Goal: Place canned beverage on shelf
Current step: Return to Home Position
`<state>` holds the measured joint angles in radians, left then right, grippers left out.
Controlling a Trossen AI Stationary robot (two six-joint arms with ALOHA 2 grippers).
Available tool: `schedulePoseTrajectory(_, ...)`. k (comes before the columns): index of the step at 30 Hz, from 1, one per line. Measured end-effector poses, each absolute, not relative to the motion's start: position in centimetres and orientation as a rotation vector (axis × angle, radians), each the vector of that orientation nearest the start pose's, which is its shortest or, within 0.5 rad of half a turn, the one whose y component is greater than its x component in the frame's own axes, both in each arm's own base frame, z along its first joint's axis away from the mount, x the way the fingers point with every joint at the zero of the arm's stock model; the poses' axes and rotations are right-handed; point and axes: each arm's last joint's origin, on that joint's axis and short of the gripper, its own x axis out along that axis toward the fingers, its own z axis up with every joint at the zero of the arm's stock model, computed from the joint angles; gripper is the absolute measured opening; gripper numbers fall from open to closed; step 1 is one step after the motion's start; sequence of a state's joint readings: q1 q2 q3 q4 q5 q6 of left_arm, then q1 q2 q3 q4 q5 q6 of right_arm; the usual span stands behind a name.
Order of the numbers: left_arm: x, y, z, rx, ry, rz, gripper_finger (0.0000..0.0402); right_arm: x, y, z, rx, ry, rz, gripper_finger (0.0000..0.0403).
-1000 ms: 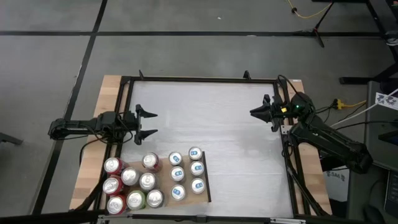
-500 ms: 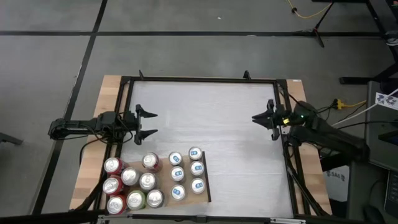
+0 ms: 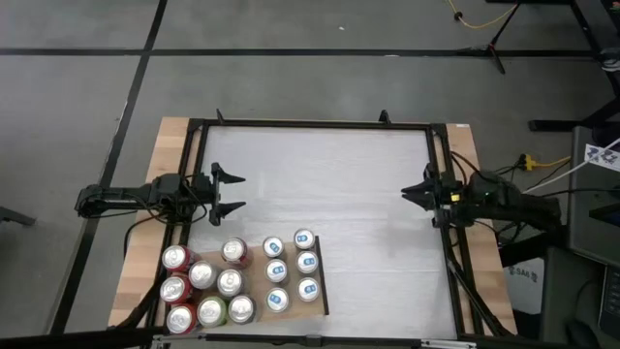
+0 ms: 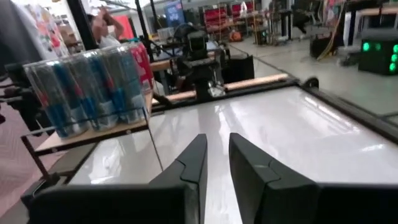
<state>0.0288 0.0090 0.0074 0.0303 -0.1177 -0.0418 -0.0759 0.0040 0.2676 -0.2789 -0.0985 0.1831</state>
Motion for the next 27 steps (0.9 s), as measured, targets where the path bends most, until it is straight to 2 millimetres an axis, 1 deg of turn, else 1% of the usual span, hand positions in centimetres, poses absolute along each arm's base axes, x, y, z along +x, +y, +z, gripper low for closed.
schedulePoseTrajectory(5,9.7,0.6,16.8,-0.043,-0.032,0.145,0.0347,7.4,0.2,22.3,0.228,0.027,-0.035,0.0056)
schedulePoseTrajectory(8,9.7,0.6,16.8,-0.043,-0.031,0.145,0.0347,7.3,0.3,22.3,0.225,0.026,-0.058,0.0056)
schedulePoseTrajectory(12,9.7,0.6,16.8,-0.043,-0.031,0.145,0.0347,7.5,0.5,22.1,0.226,0.017,-0.054,0.0056)
schedulePoseTrajectory(14,9.7,0.6,16.8,-0.043,-0.031,0.145,0.0347,7.8,0.6,21.6,0.229,-0.003,-0.048,0.0056)
schedulePoseTrajectory(18,9.7,0.6,16.8,-0.043,-0.031,0.145,0.0347,8.8,0.7,20.0,0.241,-0.091,-0.045,0.0056)
schedulePoseTrajectory(23,9.7,0.6,16.8,-0.043,-0.031,0.145,0.0347,9.4,0.8,18.6,0.167,-0.205,-0.042,0.0056)
schedulePoseTrajectory(27,9.7,0.6,16.8,-0.043,-0.031,0.146,0.0347,9.4,0.7,18.7,0.098,-0.225,-0.06,0.0056)
